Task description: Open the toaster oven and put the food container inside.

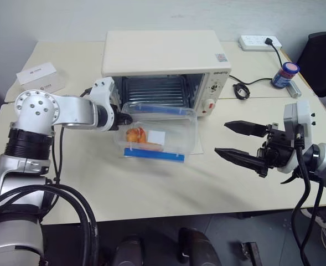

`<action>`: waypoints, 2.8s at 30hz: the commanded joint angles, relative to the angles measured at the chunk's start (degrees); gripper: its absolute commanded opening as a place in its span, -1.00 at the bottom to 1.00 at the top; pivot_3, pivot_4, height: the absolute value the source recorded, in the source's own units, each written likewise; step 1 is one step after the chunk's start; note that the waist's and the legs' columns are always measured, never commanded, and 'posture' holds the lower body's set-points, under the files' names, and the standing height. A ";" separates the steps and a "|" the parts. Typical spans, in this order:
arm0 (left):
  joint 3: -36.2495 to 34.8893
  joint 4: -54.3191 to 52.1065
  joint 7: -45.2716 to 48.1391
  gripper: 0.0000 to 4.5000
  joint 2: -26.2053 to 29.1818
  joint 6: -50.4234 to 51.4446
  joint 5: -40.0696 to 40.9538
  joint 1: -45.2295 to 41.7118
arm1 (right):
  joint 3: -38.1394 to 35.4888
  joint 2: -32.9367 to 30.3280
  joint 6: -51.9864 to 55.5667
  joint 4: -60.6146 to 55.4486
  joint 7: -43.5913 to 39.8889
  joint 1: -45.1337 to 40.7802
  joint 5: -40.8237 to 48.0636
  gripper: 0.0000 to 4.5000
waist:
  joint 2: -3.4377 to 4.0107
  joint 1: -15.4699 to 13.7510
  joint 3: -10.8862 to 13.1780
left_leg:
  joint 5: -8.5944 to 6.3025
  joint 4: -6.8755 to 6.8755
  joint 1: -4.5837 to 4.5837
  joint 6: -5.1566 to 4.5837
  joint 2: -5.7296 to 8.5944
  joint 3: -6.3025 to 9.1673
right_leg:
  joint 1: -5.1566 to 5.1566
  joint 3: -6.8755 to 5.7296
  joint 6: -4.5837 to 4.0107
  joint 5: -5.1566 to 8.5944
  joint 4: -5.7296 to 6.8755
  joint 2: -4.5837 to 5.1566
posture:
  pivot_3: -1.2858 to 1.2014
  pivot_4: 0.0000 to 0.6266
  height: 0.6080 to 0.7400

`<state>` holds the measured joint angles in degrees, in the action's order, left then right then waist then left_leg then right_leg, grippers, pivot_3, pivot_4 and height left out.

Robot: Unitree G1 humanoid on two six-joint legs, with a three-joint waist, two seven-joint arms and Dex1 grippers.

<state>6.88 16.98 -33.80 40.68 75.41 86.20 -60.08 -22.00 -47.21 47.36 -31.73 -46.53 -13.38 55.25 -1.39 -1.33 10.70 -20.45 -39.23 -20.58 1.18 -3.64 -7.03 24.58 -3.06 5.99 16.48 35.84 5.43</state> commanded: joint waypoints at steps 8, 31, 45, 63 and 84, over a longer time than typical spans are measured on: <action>-20.54 -11.51 17.46 0.03 3.06 -2.57 -3.88 5.80 | -2.05 -1.71 -2.47 -1.77 -1.38 3.25 0.60 0.83 | -0.02 0.54 0.01 | 0.14 -0.05 -0.02 0.02 -0.01 0.04 | 0.00 0.03 0.07 -0.04 0.05 0.00 | 0.03 -0.52 1.00; -8.59 -36.92 77.41 -1.00 12.42 -24.31 -40.72 36.15 | 31.60 11.53 -14.13 13.72 -1.48 -11.69 -24.87 -1.00 | -0.01 1.26 0.00 | 0.17 0.03 -0.01 0.05 -0.03 0.08 | 0.07 0.03 -0.10 0.05 -0.10 0.00 | 0.03 -0.52 1.00; -11.42 -14.19 60.50 -1.00 -8.40 -33.05 -56.64 14.53 | 28.95 31.68 -30.20 45.83 15.32 -33.33 -41.67 -1.00 | -0.01 2.51 0.00 | 0.22 -0.38 -0.89 0.03 -0.05 0.07 | 0.94 -0.06 0.00 -0.01 0.64 0.03 | 0.03 -0.52 1.00; -35.02 -33.05 94.24 0.02 26.65 -13.26 -28.17 28.85 | 19.89 10.09 -5.31 4.04 4.48 6.13 -23.30 -1.00 | -0.03 2.60 0.00 | 0.16 -0.43 -0.63 0.02 -0.07 0.19 | 0.67 -0.04 -0.09 0.04 0.61 0.06 | 0.03 -0.52 1.00; -33.68 -31.54 94.53 0.98 27.65 -19.89 -31.74 29.31 | 12.14 12.36 -6.48 21.20 4.56 -24.26 -19.67 -1.00 | 0.59 3.07 0.52 | 0.19 -0.73 -0.74 -0.13 -0.08 -0.07 | 0.97 0.29 0.11 -0.09 0.81 0.08 | 0.03 -0.52 1.00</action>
<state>-24.72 -14.92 61.06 68.17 56.87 54.99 -30.69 -6.63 -33.14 39.16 -9.19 -39.87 -36.63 31.82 -0.81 1.74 11.22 -20.27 -39.88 -21.26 1.14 -3.73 -7.12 25.54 -2.91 5.94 16.48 36.77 5.47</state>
